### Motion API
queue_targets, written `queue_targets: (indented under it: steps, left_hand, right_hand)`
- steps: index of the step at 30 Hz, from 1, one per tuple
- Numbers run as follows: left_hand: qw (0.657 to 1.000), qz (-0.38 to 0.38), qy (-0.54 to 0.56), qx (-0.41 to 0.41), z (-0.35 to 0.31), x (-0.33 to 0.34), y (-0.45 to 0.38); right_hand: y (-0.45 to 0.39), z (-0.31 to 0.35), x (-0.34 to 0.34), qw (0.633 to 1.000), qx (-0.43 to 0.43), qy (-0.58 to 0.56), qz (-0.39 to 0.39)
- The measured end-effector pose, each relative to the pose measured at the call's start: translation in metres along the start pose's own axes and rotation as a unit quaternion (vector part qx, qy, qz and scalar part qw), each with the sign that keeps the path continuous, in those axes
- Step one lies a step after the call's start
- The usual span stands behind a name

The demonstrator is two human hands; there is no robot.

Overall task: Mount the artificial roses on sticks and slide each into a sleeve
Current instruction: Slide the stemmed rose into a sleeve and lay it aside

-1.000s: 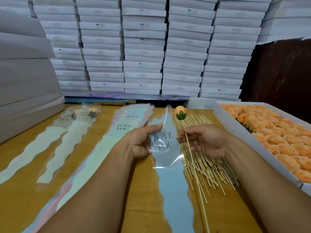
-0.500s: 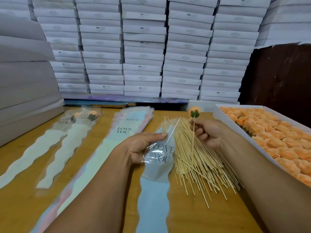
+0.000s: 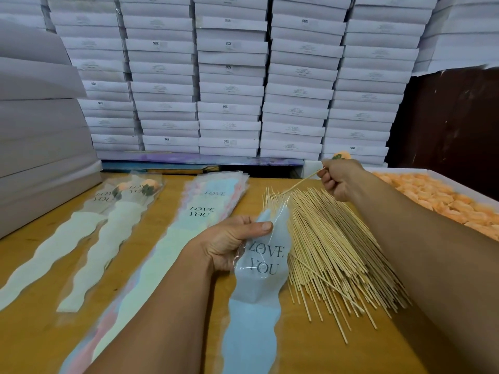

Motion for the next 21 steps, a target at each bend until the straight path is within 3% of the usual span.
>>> queue_targets:
  steps: [6,21]
  left_hand:
    - [0.999,0.019,-0.011,0.024,0.001,0.0,0.0]
    - [0.995,0.101,0.004,-0.012,0.008,0.015,0.005]
  right_hand:
    - [-0.016,-0.006,0.001,0.999,0.001,0.037,-0.007]
    - [-0.039,0.0,0.02,0.996,-0.004,0.087,-0.037]
Point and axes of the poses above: each hand's wrist, its own y-axis away from the middle knuckle, its own x-axis out of the palm, z = x × y, the point moved 7 cm from there along -y, towards the middle knuckle, and after that the axes turned 3 degrees about y, right-handed, at the moved point
